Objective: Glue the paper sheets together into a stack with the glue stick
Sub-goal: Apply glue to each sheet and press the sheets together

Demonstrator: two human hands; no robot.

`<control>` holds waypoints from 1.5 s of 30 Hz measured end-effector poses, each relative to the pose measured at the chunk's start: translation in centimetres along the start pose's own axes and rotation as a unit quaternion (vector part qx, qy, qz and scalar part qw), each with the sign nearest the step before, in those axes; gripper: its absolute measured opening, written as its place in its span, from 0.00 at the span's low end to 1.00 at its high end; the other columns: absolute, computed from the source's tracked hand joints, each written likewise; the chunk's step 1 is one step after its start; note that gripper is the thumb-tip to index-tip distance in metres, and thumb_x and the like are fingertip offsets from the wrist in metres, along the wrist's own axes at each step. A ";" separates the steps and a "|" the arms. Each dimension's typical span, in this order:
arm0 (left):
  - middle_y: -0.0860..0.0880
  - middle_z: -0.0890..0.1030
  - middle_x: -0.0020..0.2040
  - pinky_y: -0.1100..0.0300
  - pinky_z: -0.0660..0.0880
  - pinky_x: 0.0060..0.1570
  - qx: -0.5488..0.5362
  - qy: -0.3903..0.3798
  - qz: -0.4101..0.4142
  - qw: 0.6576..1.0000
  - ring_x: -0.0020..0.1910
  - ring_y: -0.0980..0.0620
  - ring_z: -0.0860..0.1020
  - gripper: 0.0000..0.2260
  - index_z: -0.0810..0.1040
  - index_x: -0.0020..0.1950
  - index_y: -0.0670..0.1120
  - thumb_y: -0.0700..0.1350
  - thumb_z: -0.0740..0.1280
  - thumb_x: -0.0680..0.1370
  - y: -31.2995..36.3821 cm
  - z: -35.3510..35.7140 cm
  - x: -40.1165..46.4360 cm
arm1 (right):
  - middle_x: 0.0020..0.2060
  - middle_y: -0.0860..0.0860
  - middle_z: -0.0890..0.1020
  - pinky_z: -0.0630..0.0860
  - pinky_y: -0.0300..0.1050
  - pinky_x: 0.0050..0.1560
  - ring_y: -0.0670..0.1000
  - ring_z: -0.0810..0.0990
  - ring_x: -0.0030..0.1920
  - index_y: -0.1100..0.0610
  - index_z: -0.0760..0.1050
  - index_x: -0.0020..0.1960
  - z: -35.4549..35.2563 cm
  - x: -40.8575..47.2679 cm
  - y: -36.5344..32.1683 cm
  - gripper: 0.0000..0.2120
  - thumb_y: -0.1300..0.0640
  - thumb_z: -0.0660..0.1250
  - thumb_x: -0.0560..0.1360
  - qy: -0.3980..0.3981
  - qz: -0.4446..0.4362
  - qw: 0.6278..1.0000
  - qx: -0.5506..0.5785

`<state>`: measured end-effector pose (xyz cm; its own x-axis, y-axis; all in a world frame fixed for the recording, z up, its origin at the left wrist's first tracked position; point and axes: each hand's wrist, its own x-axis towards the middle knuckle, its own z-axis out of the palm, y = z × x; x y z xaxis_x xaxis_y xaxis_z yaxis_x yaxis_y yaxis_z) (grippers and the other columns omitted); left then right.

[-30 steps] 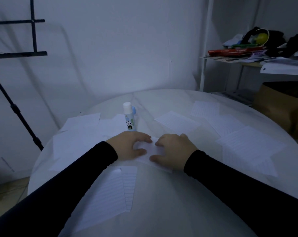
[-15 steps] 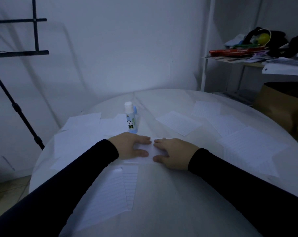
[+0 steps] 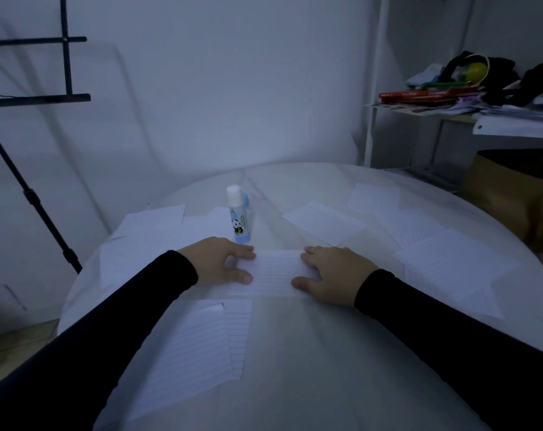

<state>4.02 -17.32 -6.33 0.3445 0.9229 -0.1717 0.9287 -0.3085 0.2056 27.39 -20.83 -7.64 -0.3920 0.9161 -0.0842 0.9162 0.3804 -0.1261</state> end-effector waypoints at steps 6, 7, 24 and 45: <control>0.62 0.68 0.71 0.63 0.59 0.70 -0.041 0.024 0.058 0.997 0.71 0.58 0.65 0.25 0.72 0.68 0.58 0.59 0.71 0.72 2.1 1.3 -0.3 | 0.76 0.47 0.55 0.50 0.55 0.74 0.49 0.53 0.76 0.47 0.56 0.76 0.6 0.1 -1.1 0.27 0.40 0.52 0.79 -0.007 -0.070 0.997 -0.018; 0.62 0.67 0.71 0.62 0.59 0.70 -0.049 0.018 0.057 0.997 0.71 0.58 0.65 0.24 0.73 0.67 0.59 0.59 0.71 0.72 1.9 1.3 -0.3 | 0.77 0.46 0.54 0.49 0.57 0.73 0.48 0.52 0.76 0.45 0.55 0.75 0.6 0.1 -0.9 0.27 0.38 0.52 0.79 -0.019 -0.060 0.998 -0.019; 0.68 0.69 0.65 0.68 0.57 0.62 -0.124 -0.007 0.010 0.992 0.66 0.63 0.67 0.21 0.77 0.57 0.62 0.50 0.78 0.67 -1.4 0.3 -0.4 | 0.76 0.41 0.51 0.47 0.57 0.75 0.45 0.51 0.76 0.41 0.54 0.75 0.6 0.0 2.8 0.28 0.40 0.58 0.77 -0.038 -0.025 0.998 0.032; 0.54 0.69 0.66 0.67 0.60 0.59 -0.101 0.010 -0.007 0.995 0.65 0.55 0.68 0.41 0.65 0.73 0.52 0.48 0.80 0.64 1.1 -0.7 0.5 | 0.71 0.47 0.68 0.60 0.51 0.71 0.51 0.66 0.70 0.45 0.60 0.74 -0.7 1.3 2.3 0.43 0.35 0.71 0.65 0.013 0.011 0.997 0.074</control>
<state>5.08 -17.02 -5.54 0.3277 0.9316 -0.1573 0.8863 -0.2454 0.3928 29.09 -18.67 -7.39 -0.3682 0.9276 -0.0636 0.9016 0.3394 -0.2683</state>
